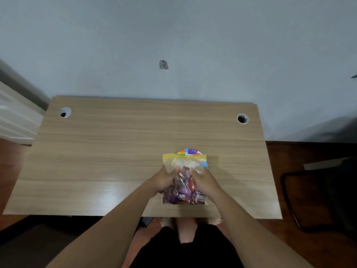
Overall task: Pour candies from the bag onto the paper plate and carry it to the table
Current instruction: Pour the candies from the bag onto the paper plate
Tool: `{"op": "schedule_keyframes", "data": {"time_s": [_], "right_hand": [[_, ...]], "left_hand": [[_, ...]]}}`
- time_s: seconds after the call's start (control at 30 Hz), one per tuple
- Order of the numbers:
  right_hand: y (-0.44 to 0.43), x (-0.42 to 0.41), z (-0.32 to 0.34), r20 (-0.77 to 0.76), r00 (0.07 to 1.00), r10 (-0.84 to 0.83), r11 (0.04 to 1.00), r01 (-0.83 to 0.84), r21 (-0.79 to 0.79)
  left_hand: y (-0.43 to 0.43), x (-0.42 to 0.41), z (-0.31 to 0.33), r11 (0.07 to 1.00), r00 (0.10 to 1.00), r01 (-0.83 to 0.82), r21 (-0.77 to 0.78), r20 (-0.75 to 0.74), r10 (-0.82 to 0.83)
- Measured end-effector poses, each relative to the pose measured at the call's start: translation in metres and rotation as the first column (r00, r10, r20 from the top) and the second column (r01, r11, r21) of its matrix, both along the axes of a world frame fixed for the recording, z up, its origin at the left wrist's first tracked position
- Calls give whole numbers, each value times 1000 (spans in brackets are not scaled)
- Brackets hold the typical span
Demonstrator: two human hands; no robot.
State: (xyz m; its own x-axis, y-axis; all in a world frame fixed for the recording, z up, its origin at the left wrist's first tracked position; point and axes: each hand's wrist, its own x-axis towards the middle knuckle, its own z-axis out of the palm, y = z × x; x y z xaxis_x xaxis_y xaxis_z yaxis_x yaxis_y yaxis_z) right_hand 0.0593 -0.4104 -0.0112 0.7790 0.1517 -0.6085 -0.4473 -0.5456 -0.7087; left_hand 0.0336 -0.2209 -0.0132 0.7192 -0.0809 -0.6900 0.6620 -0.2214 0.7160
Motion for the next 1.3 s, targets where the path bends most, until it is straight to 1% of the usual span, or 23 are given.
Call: {"op": "schedule_keyframes", "data": {"time_s": [0.1, 0.13, 0.2, 0.33, 0.43, 0.57, 0.67, 0.8, 0.97, 1.1, 1.23, 1.3], "right_hand": [[-4, -7, -14, -51, 999, -1, 1000, 1, -15], [-5, -8, -19, -62, 998, 3, 1000, -4, -20], [-7, -10, -26, -76, 997, 7, 999, -10, -40], [-10, -11, -36, -119, 993, -7, 998, -1, -68], [-12, -10, -39, -164, 987, -1, 997, -12, -77], [-14, -10, -41, -159, 987, -8, 994, -9, -111], [-15, -9, -45, -195, 981, -5, 995, -16, -103], [-17, -9, -46, -169, 986, 3, 993, -24, -120], [-21, -10, -52, -212, 977, -21, 992, -5, -125], [-23, -11, -53, -205, 978, -26, 993, 1, -122], [-23, -11, -52, -191, 982, 12, 992, -35, -117], [-24, -12, -51, -192, 981, -6, 992, -18, -122]], "left_hand": [[-2, -8, -8, 993, 999, -29, -118, -40, 24], [-3, -10, -10, 992, 998, -24, -126, -59, 16], [-4, -13, -14, 994, 994, -14, -108, -105, 3], [-7, -18, -18, 999, 979, -46, -14, -201, 42], [-9, -18, -20, 1000, 971, -17, 15, -238, 20], [-12, -17, -24, 999, 964, -5, 34, -266, 14], [-13, -16, -29, 999, 960, 22, 42, -279, -9], [-14, -13, -31, 997, 955, 46, 54, -295, -28], [-14, -11, -30, 997, 949, 8, 73, -315, 16], [-14, -11, -33, 996, 953, -1, 93, -301, 29], [-15, -11, -39, 993, 957, 4, 117, -289, 31], [-15, -11, -40, 993, 955, 9, 115, -294, 25]]}}
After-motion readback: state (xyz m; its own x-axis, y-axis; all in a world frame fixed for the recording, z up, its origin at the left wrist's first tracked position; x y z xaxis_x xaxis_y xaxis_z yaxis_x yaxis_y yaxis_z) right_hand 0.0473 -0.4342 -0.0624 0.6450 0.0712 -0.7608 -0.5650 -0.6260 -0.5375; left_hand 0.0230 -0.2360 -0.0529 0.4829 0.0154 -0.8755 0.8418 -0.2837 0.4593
